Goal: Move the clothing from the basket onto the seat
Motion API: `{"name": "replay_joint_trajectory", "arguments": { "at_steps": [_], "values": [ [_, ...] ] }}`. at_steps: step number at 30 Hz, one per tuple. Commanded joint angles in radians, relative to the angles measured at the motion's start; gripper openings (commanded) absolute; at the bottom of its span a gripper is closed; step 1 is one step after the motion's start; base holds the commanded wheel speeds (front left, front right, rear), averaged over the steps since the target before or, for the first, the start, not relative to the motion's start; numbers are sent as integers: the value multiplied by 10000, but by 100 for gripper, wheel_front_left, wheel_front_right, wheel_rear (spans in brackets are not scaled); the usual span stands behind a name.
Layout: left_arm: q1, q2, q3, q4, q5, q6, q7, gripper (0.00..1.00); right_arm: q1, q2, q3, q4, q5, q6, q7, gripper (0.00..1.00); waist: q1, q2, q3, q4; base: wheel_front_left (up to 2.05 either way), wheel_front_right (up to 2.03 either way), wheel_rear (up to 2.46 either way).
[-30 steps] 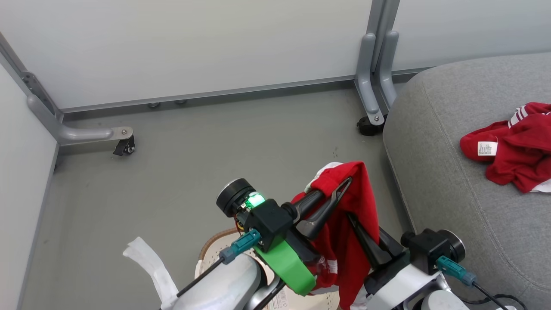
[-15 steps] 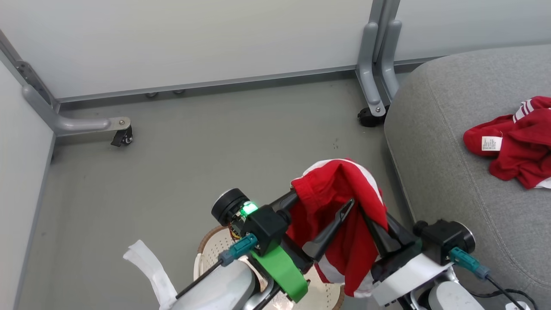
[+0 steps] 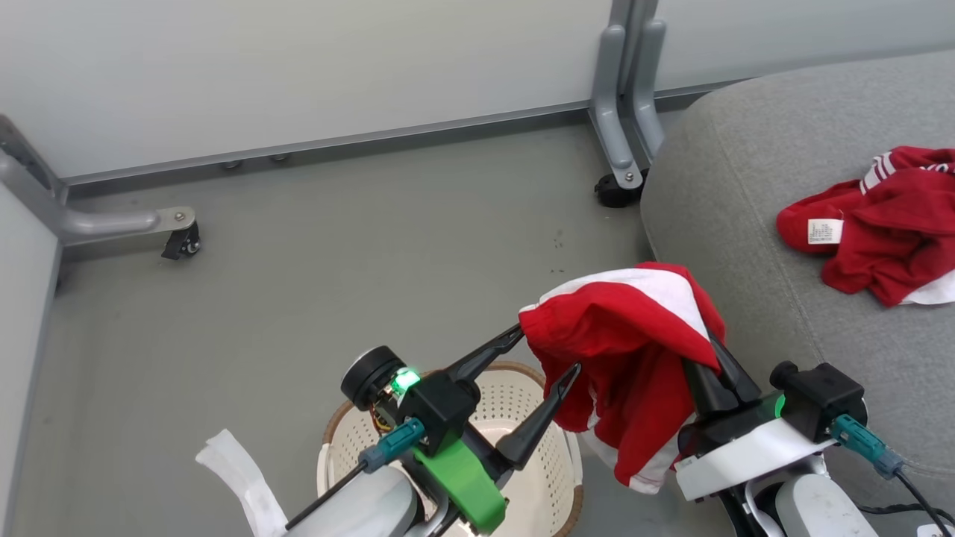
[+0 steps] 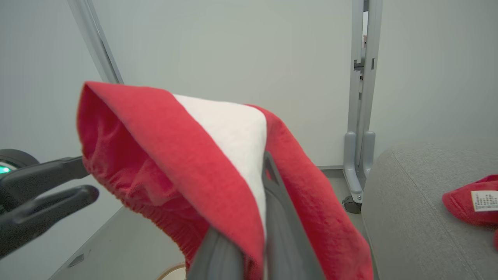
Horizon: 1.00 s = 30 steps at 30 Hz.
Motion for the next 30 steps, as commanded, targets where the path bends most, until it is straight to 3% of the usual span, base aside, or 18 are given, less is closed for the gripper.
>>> {"name": "replay_joint_trajectory", "arguments": {
  "at_steps": [1,14,26,30],
  "values": [
    [164,96,32,-29,-61,67,-27,100,114,9,-129,-68,81,-19,0,0,0,0,41,-239,0,0,0],
    [325,446,238,-340,188,248,-31,100,457,133,-730,-487,-80,-17,-2,0,0,0,506,-1987,0,0,0],
    [-214,883,154,-511,357,232,214,100,756,382,-1130,-1031,-103,-17,-2,0,0,0,1527,-4302,0,0,0],
    [-566,883,-89,-584,418,117,406,100,907,418,-1497,-1266,-8,-17,-2,0,0,0,1886,-4546,0,0,0]
  ]
}}
